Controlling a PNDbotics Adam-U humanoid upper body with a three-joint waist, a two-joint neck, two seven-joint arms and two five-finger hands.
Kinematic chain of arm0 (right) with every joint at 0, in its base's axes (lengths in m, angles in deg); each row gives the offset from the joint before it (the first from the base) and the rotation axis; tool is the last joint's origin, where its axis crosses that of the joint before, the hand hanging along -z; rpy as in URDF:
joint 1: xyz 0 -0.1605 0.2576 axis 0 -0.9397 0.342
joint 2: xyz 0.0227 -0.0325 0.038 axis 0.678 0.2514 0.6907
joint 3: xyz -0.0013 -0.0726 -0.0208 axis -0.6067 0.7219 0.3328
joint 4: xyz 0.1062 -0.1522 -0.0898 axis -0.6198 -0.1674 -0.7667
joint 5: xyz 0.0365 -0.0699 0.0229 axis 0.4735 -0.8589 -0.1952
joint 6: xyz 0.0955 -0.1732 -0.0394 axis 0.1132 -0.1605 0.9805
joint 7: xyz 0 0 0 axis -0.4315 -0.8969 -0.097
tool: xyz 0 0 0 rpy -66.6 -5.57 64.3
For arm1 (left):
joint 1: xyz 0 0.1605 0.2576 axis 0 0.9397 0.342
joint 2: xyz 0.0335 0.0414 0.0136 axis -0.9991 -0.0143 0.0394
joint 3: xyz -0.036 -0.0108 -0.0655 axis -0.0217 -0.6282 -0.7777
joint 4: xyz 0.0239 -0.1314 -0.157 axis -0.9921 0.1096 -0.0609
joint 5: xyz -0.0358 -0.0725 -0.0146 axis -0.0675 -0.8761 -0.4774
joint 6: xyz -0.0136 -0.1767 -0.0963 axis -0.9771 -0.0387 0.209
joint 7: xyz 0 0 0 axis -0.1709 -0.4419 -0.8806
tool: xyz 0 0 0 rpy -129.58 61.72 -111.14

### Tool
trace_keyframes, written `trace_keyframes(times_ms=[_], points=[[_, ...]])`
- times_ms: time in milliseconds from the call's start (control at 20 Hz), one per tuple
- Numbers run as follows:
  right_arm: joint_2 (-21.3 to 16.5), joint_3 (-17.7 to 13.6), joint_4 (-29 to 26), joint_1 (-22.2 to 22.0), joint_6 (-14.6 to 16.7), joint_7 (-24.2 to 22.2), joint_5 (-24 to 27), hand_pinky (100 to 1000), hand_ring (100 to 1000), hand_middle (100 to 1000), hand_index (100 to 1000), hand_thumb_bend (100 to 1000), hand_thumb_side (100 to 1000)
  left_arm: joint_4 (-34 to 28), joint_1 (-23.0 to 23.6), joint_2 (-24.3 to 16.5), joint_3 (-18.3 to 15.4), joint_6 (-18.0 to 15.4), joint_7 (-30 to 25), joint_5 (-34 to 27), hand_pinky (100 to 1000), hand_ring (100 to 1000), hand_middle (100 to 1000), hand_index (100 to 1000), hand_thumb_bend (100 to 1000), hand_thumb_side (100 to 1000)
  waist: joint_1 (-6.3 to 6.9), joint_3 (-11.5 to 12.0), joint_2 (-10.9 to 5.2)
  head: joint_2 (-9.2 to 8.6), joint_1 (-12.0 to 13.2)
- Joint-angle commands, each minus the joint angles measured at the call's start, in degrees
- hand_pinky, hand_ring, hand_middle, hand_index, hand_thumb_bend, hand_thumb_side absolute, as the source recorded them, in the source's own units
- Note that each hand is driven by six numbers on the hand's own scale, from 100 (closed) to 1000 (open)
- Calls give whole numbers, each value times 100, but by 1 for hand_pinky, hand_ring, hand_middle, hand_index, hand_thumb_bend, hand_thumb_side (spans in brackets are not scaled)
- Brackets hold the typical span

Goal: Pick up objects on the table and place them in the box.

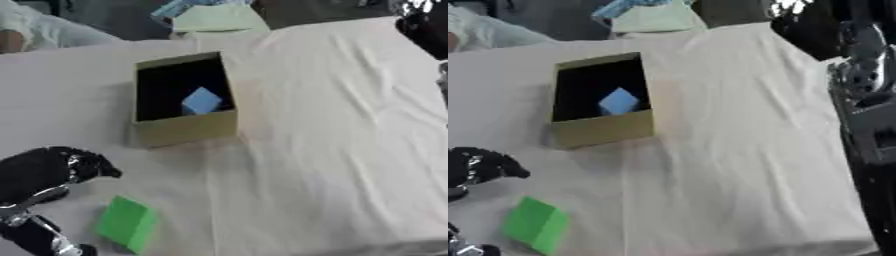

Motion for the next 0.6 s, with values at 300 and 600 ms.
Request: trace_keyframes(times_ms=[300, 600], points=[[-41, -52, -91, 43, -19, 5, 11, 824, 727, 517, 821, 100, 720, -50, -185, -12, -2, 162, -216, 190, 759, 800, 779, 892, 762, 404, -9, -34, -55, 29, -30], [-41, -41, -91, 66, -12, -7, 17, 824, 728, 516, 820, 100, 721, -50, -371, 171, 55, 343, -348, 202, 755, 799, 780, 890, 743, 389, -12, -71, -42, 29, -23]])
